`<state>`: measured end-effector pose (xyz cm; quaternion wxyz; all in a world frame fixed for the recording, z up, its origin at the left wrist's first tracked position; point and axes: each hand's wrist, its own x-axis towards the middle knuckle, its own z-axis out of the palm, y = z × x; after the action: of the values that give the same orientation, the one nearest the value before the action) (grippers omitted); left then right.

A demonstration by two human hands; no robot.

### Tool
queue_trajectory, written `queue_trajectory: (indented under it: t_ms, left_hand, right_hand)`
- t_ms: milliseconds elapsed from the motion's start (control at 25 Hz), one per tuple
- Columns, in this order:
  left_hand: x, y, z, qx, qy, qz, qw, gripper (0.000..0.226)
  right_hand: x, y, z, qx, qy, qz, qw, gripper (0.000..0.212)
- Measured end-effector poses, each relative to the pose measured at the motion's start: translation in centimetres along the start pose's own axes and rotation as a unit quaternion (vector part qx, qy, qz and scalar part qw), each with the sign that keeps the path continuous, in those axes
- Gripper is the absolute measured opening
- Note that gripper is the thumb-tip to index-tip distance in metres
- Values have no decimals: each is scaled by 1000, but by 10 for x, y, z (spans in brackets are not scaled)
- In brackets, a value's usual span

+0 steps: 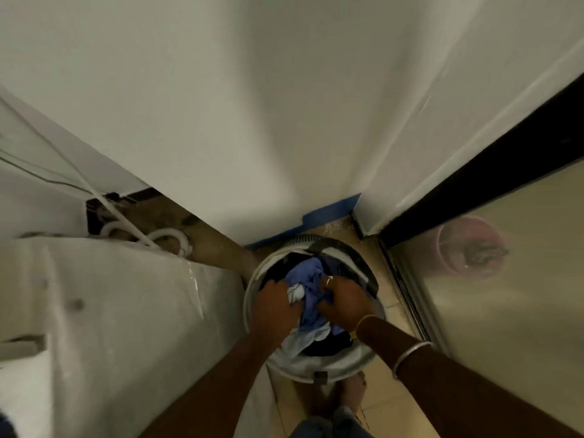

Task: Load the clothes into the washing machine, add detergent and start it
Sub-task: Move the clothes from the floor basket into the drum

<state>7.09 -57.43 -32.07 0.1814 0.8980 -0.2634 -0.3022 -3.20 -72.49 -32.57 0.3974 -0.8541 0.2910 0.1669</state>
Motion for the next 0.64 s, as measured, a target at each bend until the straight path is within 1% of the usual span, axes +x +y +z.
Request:
queue_trajectory:
  t_ms: [40, 120, 200, 280, 320, 400, 480, 600, 640]
  left_hand:
    - [-15, 9, -22, -9, 16, 14, 1000, 13]
    - [-43, 26, -62, -26, 56, 38, 997, 14]
    - [-69, 39, -96, -27, 104, 54, 993, 11]
    - [-101, 54, -132, -31, 98, 49, 993, 13]
    - [-116, 61, -147, -34, 98, 48, 993, 13]
    - [-149, 73, -180, -41, 130, 45, 990, 15]
    - [-192, 82, -211, -58, 177, 52, 981, 17]
    - [-263, 91, -251, -84, 234, 62, 967, 14]
    - [-290, 91, -264, -101, 247, 60, 962, 12]
  right_hand:
    - [-17, -17, -13, 18, 17, 0, 1000, 24]
    - [-49, -52, -36, 46, 48, -9, 998, 22]
    - [-82, -84, -56, 65, 82, -33, 994, 18]
    - [-118, -118, -77, 66, 111, -56, 990, 16]
    - [-134, -132, -86, 61, 127, -66, 988, 18]
    - [-167, -162, -104, 57, 157, -93, 982, 25]
    - [-205, -192, -117, 59, 182, -137, 972, 25]
    - [-265, -237, -127, 59, 221, -205, 952, 16]
    - [-287, -253, -127, 61, 234, -232, 942, 18]
